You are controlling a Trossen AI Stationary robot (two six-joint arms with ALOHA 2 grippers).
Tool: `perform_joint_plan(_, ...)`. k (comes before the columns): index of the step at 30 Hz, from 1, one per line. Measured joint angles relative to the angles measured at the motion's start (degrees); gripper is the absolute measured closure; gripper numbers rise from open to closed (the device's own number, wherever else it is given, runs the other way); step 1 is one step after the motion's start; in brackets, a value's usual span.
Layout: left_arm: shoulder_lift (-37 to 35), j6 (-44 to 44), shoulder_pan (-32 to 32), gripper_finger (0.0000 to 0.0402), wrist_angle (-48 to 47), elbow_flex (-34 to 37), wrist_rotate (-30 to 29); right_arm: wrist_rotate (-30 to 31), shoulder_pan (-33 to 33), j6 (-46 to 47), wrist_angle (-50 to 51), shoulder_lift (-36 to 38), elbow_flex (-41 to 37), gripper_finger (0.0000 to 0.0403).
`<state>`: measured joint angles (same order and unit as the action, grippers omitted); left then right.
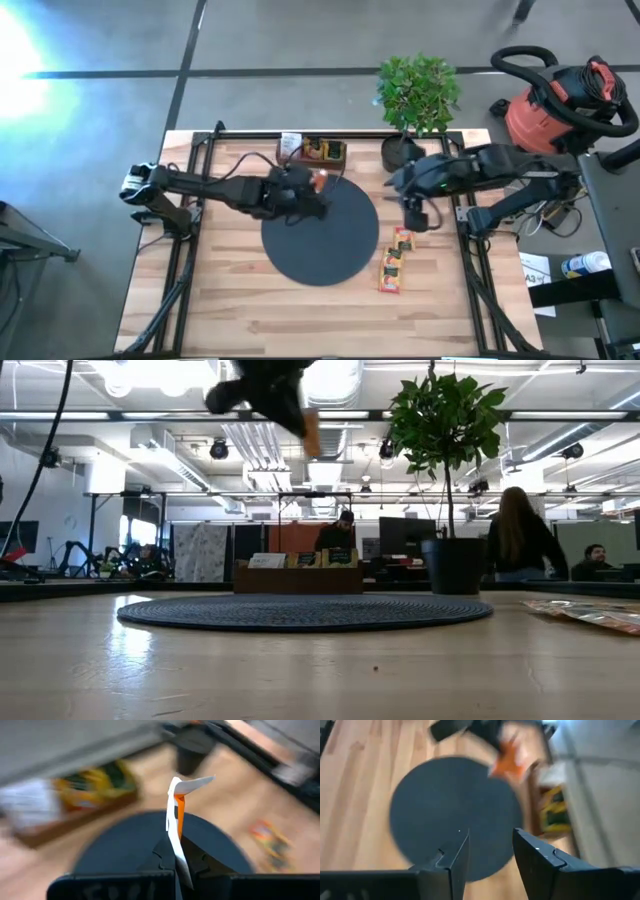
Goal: Pick & Place Tea
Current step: Put the white tea bag into the left section of the brown wooden organizer
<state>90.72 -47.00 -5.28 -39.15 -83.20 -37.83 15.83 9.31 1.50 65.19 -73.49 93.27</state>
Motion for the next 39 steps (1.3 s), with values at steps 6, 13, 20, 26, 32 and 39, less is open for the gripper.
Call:
perform_joint_plan(6, 0.00, -5.40, -2.73, 0.0401, -9.36, 0.04, -17.20, -2.43, -3.09, 7.19, -4.97, -3.81, -3.82, 0.0259)
perform_joint_plan(13, 0.61, 6.43, -9.36, 0.0401, -14.20, 0.07, -26.17, -4.05, -6.51, 11.29, -16.39, -7.29, -4.65, 0.0268)
perform_joint_plan(20, 1.14, -0.40, -10.42, 0.0401, -21.42, 0.09, -15.97, -12.58, -12.26, 10.47, -20.49, -10.18, -4.54, 0.0262)
perform_joint_plan(26, 0.97, 10.08, -10.04, 0.0401, -11.25, 0.65, 0.25, -13.47, -10.65, -0.05, -20.84, -14.41, -4.59, 0.0259)
perform_joint_plan(32, -0.30, 14.04, -9.56, 0.0401, -6.35, 1.01, 4.76, -13.55, -7.99, -1.94, -20.78, -16.63, -4.63, 0.0259)
perform_joint_plan(39, -1.07, 14.36, -9.42, 0.0401, -2.18, 1.07, 5.01, -13.82, -5.49, -3.23, -21.47, -16.54, -4.77, 0.0242)
